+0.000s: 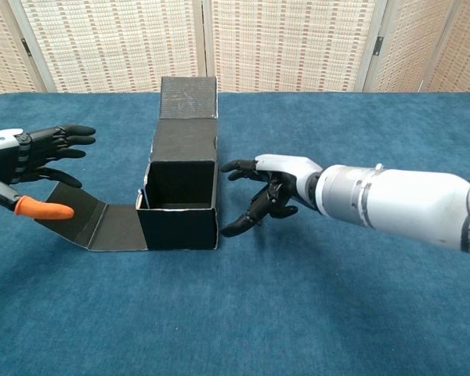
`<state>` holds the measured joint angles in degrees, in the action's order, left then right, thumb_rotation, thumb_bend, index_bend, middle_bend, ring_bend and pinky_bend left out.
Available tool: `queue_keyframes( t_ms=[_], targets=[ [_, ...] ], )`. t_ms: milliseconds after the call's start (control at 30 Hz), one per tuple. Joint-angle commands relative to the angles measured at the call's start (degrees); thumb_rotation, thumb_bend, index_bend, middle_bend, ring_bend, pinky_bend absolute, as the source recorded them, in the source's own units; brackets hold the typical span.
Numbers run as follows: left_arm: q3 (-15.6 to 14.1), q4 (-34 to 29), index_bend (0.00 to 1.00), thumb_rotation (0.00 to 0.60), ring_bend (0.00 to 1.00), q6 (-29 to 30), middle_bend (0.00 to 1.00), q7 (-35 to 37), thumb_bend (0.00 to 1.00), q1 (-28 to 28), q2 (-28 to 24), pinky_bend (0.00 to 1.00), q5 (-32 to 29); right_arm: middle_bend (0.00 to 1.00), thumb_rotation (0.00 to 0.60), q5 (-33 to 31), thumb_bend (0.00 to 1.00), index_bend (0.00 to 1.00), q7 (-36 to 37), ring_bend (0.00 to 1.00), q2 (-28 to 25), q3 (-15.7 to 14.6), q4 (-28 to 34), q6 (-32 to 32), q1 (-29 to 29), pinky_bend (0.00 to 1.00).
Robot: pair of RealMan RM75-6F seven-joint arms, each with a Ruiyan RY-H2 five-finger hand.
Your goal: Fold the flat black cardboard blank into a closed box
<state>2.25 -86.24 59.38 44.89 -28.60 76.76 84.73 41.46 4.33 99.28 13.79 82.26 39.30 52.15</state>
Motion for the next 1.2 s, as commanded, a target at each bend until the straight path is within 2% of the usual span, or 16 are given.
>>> queue_keyframes(
  t_ms=[33, 433, 500, 567, 633, 733, 767, 833, 900, 1000, 1100, 1200],
  targets=[
    [-0.1, 0.2, 0.02, 0.6, 0.0, 0.1, 0.0, 0.6, 0.17, 0.0, -0.1, 0.23, 0.3, 0.0, 0.6, 1.5, 0.0, 0.0, 0.9, 0.63, 2.3, 0.7, -1.6, 1.5, -0.6, 1.0],
    [-0.7, 0.7, 0.02, 0.6, 0.0, 0.4, 0.0, 2.5, 0.17, 0.4, -0.5, 0.23, 0.8, 0.01, 0.6, 2.9, 0.0, 0.0, 0.5, 0.63, 13.9, 4.0, -11.1, 6.2, 0.4, 1.0],
    [-1.0, 0.8, 0.02, 0.6, 0.0, 0.5, 0.0, 2.7, 0.17, 0.5, -0.7, 0.23, 1.0, 0.04, 0.6, 3.3, 0.0, 0.0, 0.9, 0.64, 16.0, 4.7, -13.1, 7.1, 0.5, 1.0],
    [-1.2, 1.0, 0.02, 0.6, 0.0, 0.8, 0.0, 2.9, 0.17, 0.8, -0.8, 0.23, 1.2, 0.11, 0.6, 4.1, 0.04, 0.0, 1.0, 0.67, 18.6, 5.4, -15.9, 8.3, 0.6, 1.0],
    [-1.4, 1.0, 0.02, 0.6, 0.0, 1.3, 0.0, 3.4, 0.17, 1.2, -1.0, 0.23, 1.3, 0.21, 0.6, 4.9, 0.11, 0.07, 0.6, 0.7, 21.1, 6.1, -19.1, 9.6, 1.1, 1.0],
    [-1.2, 1.1, 0.05, 0.6, 0.01, 3.7, 0.01, 2.9, 0.17, 2.4, -1.1, 0.25, 1.3, 0.4, 0.6, 5.8, 0.22, 0.32, 1.4, 0.75, 23.2, 8.0, -21.5, 10.5, 1.4, 1.0],
    [-1.0, 1.3, 0.09, 0.6, 0.05, 4.9, 0.04, 2.0, 0.17, 2.9, -1.0, 0.3, 1.2, 0.47, 0.6, 6.2, 0.26, 0.41, 1.9, 0.76, 23.3, 8.5, -21.6, 10.7, 1.3, 1.0],
    [-0.4, 1.5, 0.2, 0.6, 0.19, 8.0, 0.13, 0.2, 0.17, 4.3, -0.5, 0.44, 0.9, 0.53, 0.6, 7.8, 0.3, 0.48, 3.4, 0.77, 22.9, 9.7, -20.6, 11.5, 0.7, 1.0],
    [0.1, 1.8, 0.39, 0.6, 0.45, 10.7, 0.3, -1.2, 0.17, 5.3, -0.2, 0.65, 1.4, 0.55, 0.6, 8.8, 0.32, 0.5, 5.2, 0.78, 21.6, 10.9, -18.5, 11.8, -0.1, 1.0],
    [-0.7, 2.3, 0.51, 0.6, 0.69, 14.5, 0.48, -1.3, 0.18, 5.9, -0.5, 0.81, 5.5, 0.55, 0.6, 8.9, 0.32, 0.5, 8.6, 0.78, 17.8, 13.8, -12.3, 10.4, -1.8, 1.0],
    [-3.2, 2.4, 0.56, 0.6, 0.81, 15.3, 0.55, 3.1, 0.18, 4.6, -2.3, 0.88, 11.8, 0.55, 0.6, 7.5, 0.32, 0.5, 11.0, 0.78, 14.0, 16.1, -6.7, 8.0, -3.2, 1.0],
    [-6.7, 3.5, 0.56, 0.6, 0.82, 15.3, 0.55, 8.4, 0.18, 1.5, -4.0, 0.9, 19.9, 0.55, 0.6, 6.1, 0.32, 0.5, 12.6, 0.78, 10.4, 17.8, -1.5, 6.3, -4.4, 1.0]
  ],
)
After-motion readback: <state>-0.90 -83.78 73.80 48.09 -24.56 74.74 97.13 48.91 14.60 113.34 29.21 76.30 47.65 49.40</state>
